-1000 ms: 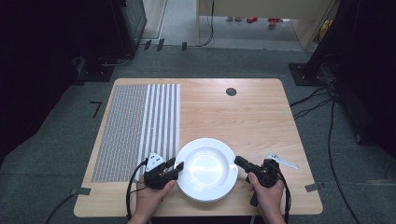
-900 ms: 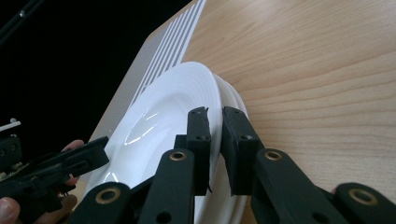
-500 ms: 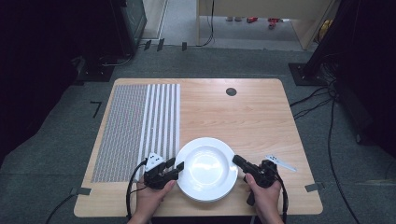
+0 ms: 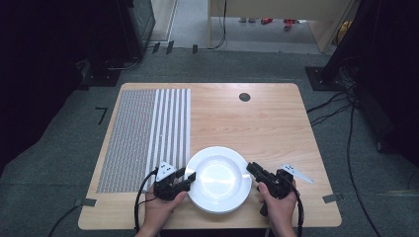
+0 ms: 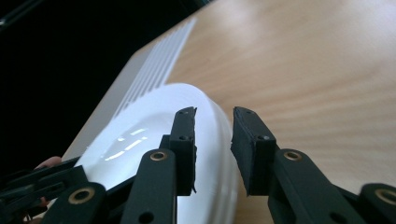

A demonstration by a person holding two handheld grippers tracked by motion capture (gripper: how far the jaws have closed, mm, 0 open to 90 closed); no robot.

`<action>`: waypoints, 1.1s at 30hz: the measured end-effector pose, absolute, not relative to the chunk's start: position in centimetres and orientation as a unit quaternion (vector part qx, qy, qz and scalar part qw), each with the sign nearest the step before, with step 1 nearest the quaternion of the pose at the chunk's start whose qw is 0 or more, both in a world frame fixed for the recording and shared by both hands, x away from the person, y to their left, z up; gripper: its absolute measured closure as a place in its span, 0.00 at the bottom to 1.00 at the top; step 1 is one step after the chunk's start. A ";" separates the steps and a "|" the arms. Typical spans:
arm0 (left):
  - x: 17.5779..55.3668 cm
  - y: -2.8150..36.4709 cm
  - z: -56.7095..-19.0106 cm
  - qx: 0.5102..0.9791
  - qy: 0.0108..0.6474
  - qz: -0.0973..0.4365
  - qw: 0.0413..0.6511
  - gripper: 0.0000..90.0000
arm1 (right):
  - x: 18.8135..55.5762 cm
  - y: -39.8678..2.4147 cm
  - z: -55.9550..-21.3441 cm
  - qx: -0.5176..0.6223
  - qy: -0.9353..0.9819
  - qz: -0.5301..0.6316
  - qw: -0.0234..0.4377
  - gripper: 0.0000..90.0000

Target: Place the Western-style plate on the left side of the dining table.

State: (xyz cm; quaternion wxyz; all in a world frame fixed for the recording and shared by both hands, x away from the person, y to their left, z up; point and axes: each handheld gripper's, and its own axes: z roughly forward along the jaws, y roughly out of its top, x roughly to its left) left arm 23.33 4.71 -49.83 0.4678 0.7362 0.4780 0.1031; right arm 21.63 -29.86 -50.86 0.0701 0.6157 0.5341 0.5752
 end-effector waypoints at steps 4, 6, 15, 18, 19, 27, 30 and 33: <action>23.3 4.6 -49.8 0.738 0.476 0.106 0.466 0.58 | 21.8 -30.2 -51.3 0.630 0.532 0.565 0.028 0.82; 23.3 4.7 -49.8 0.738 0.477 0.106 0.466 0.58 | 21.9 -30.1 -51.3 0.631 0.534 0.563 0.023 0.82; 23.3 4.7 -49.8 0.738 0.476 0.109 0.466 0.58 | 22.0 -30.7 -51.8 0.652 0.503 0.566 -0.034 0.87; 23.3 4.6 -49.7 0.737 0.476 0.109 0.467 0.58 | 21.9 -30.6 -51.8 0.651 0.506 0.565 -0.025 0.87; 23.2 4.6 -49.7 0.737 0.476 0.109 0.467 0.58 | 21.8 -30.5 -51.8 0.651 0.506 0.565 -0.021 0.87; 23.3 4.7 -49.7 0.737 0.476 0.107 0.467 0.59 | 21.7 -30.5 -51.7 0.658 0.500 0.563 -0.023 0.87; 23.3 4.7 -49.7 0.737 0.476 0.107 0.468 0.59 | 21.7 -30.5 -51.6 0.658 0.499 0.563 -0.023 0.87; 23.3 4.8 -49.7 0.736 0.477 0.107 0.468 0.59 | 21.6 -30.5 -51.6 0.660 0.500 0.561 -0.027 0.88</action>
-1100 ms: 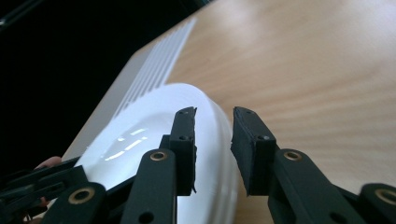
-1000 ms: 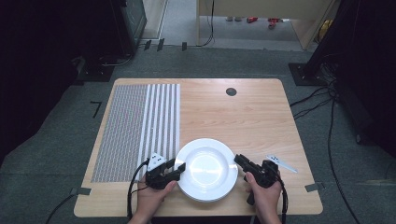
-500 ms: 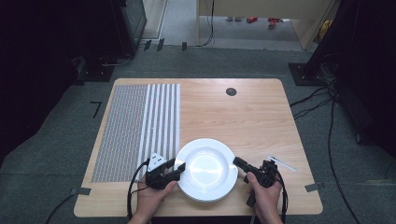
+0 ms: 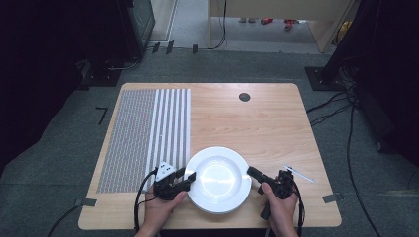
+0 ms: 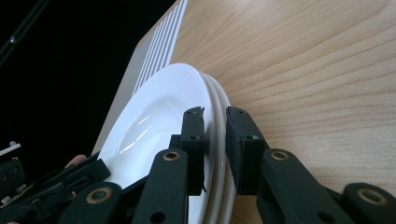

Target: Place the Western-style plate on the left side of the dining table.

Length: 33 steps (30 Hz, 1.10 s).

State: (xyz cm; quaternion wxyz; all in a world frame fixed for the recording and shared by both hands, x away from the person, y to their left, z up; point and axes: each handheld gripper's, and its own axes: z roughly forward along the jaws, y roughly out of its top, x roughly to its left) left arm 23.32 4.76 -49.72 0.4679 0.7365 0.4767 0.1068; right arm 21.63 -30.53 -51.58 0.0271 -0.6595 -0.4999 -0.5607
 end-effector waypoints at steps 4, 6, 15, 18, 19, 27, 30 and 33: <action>23.3 4.8 -49.7 0.736 0.477 0.107 0.468 0.59 | 21.6 -30.6 -51.5 -0.661 -0.500 -0.558 0.033 0.88; 23.3 4.8 -49.7 0.736 0.477 0.107 0.468 0.59 | 21.5 -30.7 -51.5 -0.662 -0.499 -0.557 0.037 0.88; 23.3 4.7 -49.7 0.736 0.478 0.109 0.466 0.60 | 21.4 -30.8 -50.8 -0.650 -0.480 -0.587 0.055 0.87; 23.3 4.7 -49.8 0.735 0.479 0.109 0.467 0.60 | 21.2 -30.5 -50.5 -0.648 -0.506 -0.568 0.031 0.87; 23.3 4.7 -49.8 0.735 0.479 0.109 0.467 0.60 | 21.2 -30.5 -50.6 -0.651 -0.507 -0.565 0.026 0.86; 23.3 4.7 -49.8 0.735 0.479 0.108 0.467 0.60 | 21.5 -30.5 -51.1 -0.643 -0.510 -0.568 0.067 0.86; 23.4 4.8 -49.8 0.733 0.482 0.102 0.469 0.60 | 21.4 -29.9 -51.2 -0.639 -0.515 -0.568 0.061 0.86; 23.5 5.0 -49.8 0.731 0.484 0.094 0.472 0.60 | 21.5 -30.0 -51.3 -0.635 -0.518 -0.571 0.053 0.91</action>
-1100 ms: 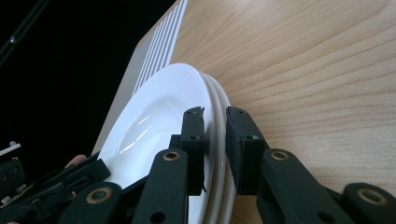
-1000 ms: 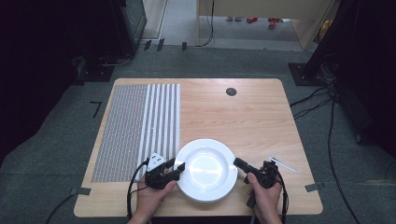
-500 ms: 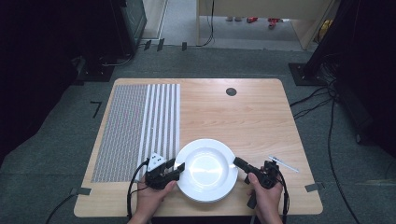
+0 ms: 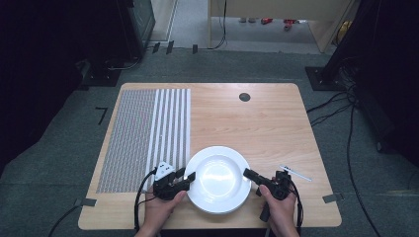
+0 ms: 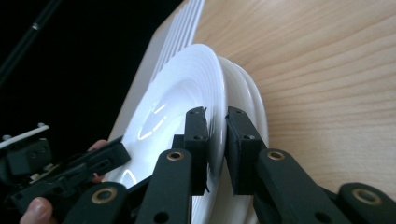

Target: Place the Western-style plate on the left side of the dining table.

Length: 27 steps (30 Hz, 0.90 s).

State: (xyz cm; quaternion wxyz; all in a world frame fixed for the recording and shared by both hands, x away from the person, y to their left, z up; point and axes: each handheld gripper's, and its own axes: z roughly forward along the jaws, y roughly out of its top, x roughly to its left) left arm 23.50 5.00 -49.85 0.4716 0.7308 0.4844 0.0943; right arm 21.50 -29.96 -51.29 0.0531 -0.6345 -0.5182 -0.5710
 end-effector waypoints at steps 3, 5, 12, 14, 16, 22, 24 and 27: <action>23.8 5.3 -50.0 0.724 0.494 0.071 0.476 0.60 | 21.5 -30.0 -51.4 -0.617 -0.518 -0.591 0.049 0.91; 23.9 5.3 -50.1 0.722 0.497 0.065 0.478 0.60 | 21.5 -29.8 -51.4 -0.601 -0.520 -0.606 0.038 0.91; 23.6 5.4 -49.7 0.721 0.491 0.081 0.483 0.64 | 21.6 -29.5 -51.4 -0.579 -0.525 -0.624 0.021 0.91; 23.5 5.5 -49.5 0.718 0.489 0.087 0.487 0.67 | 21.6 -29.4 -51.4 -0.575 -0.522 -0.630 0.021 0.92; 23.6 5.8 -49.6 0.708 0.496 0.069 0.497 0.69 | 21.6 -29.3 -51.4 -0.575 -0.521 -0.631 0.022 0.92; 23.6 5.9 -49.5 0.704 0.501 0.066 0.499 0.72 | 21.5 -29.0 -51.8 -0.593 -0.509 -0.624 0.021 0.91; 23.6 5.9 -49.3 0.701 0.503 0.065 0.501 0.72 | 21.5 -29.0 -51.8 -0.594 -0.508 -0.624 0.020 0.91; 23.6 6.1 -49.0 0.695 0.508 0.065 0.505 0.74 | 21.5 -28.8 -51.6 -0.597 -0.503 -0.625 0.020 0.92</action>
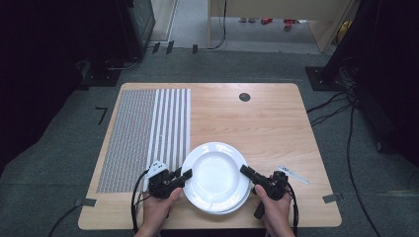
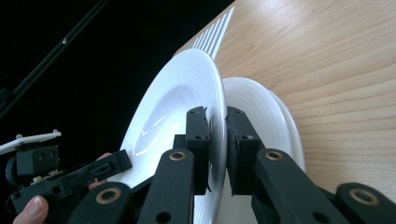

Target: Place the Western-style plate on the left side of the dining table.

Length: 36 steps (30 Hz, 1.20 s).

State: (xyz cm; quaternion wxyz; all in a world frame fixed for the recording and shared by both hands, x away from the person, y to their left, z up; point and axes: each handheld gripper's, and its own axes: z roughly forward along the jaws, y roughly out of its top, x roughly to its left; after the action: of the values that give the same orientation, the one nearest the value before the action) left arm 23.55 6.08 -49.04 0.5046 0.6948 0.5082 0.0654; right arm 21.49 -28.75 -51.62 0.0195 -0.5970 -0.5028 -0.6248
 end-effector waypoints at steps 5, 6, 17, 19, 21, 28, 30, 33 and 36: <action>23.7 6.5 -48.7 0.684 0.517 0.054 0.512 0.75 | 21.7 -28.5 -51.0 -0.599 -0.497 -0.627 0.021 0.92; 23.8 6.6 -48.6 0.680 0.520 0.052 0.514 0.76 | 21.8 -28.4 -50.8 -0.598 -0.498 -0.628 0.021 0.93; 24.5 8.5 -46.4 0.657 0.534 0.064 0.528 0.79 | 23.0 -26.8 -49.2 -0.574 -0.516 -0.636 0.027 0.92; 24.6 8.7 -46.1 0.654 0.537 0.065 0.529 0.79 | 23.6 -26.4 -48.7 -0.571 -0.516 -0.638 0.030 0.92; 24.8 9.0 -45.9 0.651 0.540 0.064 0.529 0.79 | 23.7 -26.3 -48.6 -0.569 -0.517 -0.639 0.028 0.92; 25.9 10.3 -44.9 0.643 0.551 0.060 0.529 0.78 | 25.2 -25.2 -46.9 -0.556 -0.525 -0.643 0.034 0.94; 26.2 10.7 -44.7 0.638 0.555 0.061 0.530 0.78 | 25.8 -24.7 -46.4 -0.552 -0.529 -0.644 0.037 0.94; 26.7 11.3 -44.3 0.633 0.561 0.060 0.531 0.78 | 26.5 -24.1 -45.8 -0.546 -0.534 -0.644 0.036 0.94; 27.2 11.9 -43.8 0.630 0.566 0.066 0.528 0.78 | 27.3 -23.3 -45.1 -0.542 -0.541 -0.642 0.037 0.95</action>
State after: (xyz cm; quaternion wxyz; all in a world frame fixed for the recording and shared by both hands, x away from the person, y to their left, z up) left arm 27.18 11.93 -43.79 0.5281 0.6297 0.5659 0.0659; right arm 27.30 -23.33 -45.14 0.0370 -0.5417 -0.5410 -0.6422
